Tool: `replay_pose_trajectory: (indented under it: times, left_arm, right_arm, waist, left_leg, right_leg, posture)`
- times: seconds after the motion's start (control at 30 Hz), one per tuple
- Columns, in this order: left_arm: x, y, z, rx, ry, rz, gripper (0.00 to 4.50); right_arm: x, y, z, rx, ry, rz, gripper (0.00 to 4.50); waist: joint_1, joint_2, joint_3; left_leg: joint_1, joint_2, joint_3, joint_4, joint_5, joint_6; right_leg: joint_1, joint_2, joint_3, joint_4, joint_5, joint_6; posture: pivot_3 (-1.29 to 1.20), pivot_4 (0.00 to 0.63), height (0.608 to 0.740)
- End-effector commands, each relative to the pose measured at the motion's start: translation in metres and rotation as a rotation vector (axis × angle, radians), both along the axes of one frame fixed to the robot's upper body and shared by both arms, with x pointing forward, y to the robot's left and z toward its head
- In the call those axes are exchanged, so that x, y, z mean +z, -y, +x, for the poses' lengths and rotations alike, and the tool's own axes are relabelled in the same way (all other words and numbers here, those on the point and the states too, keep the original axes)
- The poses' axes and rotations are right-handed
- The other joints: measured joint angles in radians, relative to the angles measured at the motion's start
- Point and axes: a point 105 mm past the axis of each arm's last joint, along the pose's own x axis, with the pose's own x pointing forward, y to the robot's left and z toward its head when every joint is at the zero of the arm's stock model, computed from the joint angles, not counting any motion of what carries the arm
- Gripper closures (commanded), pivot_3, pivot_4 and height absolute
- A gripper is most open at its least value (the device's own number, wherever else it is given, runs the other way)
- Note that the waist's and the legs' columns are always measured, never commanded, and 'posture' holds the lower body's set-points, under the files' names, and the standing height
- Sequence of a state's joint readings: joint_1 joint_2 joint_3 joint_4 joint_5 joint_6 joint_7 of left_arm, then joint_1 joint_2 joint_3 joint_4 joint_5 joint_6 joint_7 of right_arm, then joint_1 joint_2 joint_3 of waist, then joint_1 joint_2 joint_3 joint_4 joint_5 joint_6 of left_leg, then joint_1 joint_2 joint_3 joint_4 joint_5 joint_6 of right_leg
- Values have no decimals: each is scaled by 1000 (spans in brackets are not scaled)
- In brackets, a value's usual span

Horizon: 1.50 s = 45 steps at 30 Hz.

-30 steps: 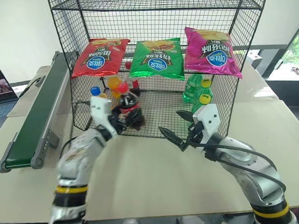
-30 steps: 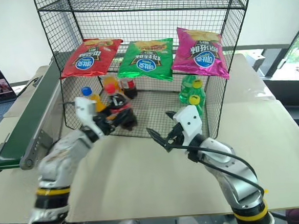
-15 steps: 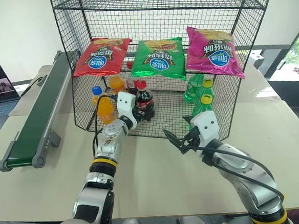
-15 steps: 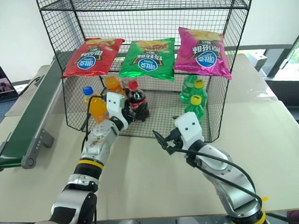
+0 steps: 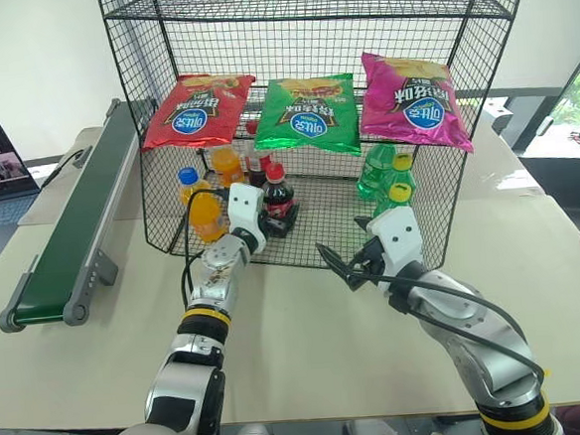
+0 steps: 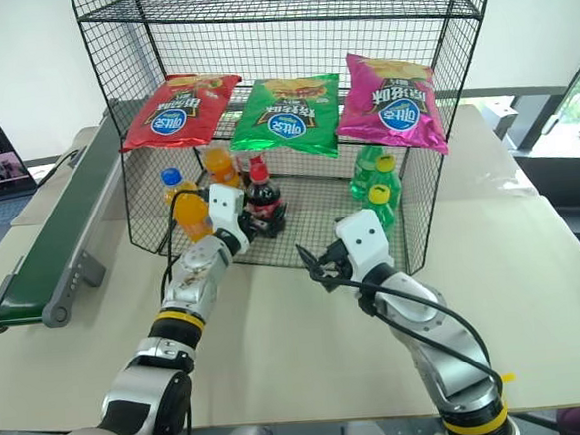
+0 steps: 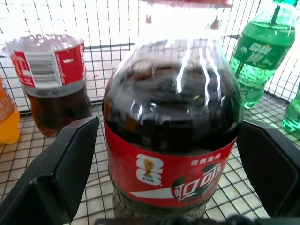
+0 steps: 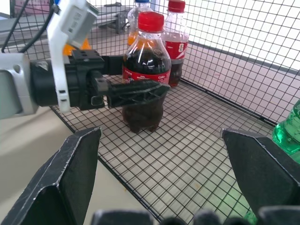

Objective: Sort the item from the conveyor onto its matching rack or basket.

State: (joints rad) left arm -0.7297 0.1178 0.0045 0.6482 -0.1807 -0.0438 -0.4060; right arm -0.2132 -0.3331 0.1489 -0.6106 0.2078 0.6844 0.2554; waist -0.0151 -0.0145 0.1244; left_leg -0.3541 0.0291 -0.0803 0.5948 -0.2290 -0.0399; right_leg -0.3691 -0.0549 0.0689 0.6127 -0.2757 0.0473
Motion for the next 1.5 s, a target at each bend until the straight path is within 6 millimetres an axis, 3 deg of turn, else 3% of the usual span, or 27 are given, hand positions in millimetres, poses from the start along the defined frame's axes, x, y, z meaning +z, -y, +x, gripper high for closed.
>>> replay_pose_trajectory:
  times: [0.03, 0.17, 0.4, 0.6, 0.8, 1.1, 1.5]
  left_arm:
    - [19, -6, -4, 7, 62, -19, 37]
    - [16, -17, -20, 13, 47, -13, 37]
    - [0, -35, -69, -20, -33, 40, 37]
    - [-11, -68, -100, 76, -92, 92, 37]
    - [-30, -95, -116, 224, -127, 161, 37]
    - [-42, -92, -120, 273, -133, 144, 37]
    - [-66, -108, -139, 352, -173, 164, 37]
  right_arm:
    - [11, -2, 1, 14, 54, 14, 0]
    - [10, -4, 3, 28, 52, 20, 0]
    - [5, 0, 4, 39, 42, 21, 0]
    - [-14, 14, 0, -7, 21, 13, 0]
    - [-38, 28, -7, -133, 6, 35, 0]
    - [-55, 49, -6, -270, 3, 48, 0]
    - [-71, 68, -14, -341, -4, 6, 0]
  waist:
    - [0, 0, 0]
    - [-2, 1, 0]
    - [-2, 2, -1]
    - [1, 2, -1]
    - [-1, 4, -2]
    - [0, 4, -2]
    - [1, 5, -3]
  left_leg:
    - [0, 0, 0, 0, 0, 0]
    - [0, 0, 0, 0, 0, 0]
    - [1, 1, 0, 0, 0, 0]
    - [1, 1, 0, 1, 0, 0]
    - [1, 1, 0, 1, 0, 0]
    - [1, 1, 0, 2, 0, 0]
    - [1, 1, 0, 1, 0, 0]
  right_leg:
    - [0, 0, 0, 0, 0, 0]
    - [0, 0, 0, 0, 2, -3]
    - [0, 0, 0, 1, 2, -3]
    - [1, 0, 0, 0, 2, -3]
    - [1, 0, 0, 0, 1, -1]
    - [1, 0, 0, 0, 0, 0]
    - [1, -1, 1, 0, -2, 3]
  posture:
    - [0, 150, 738]
    - [0, 150, 738]
    - [0, 150, 738]
    - [0, 150, 738]
    - [0, 150, 738]
    - [0, 150, 738]
    - [0, 150, 738]
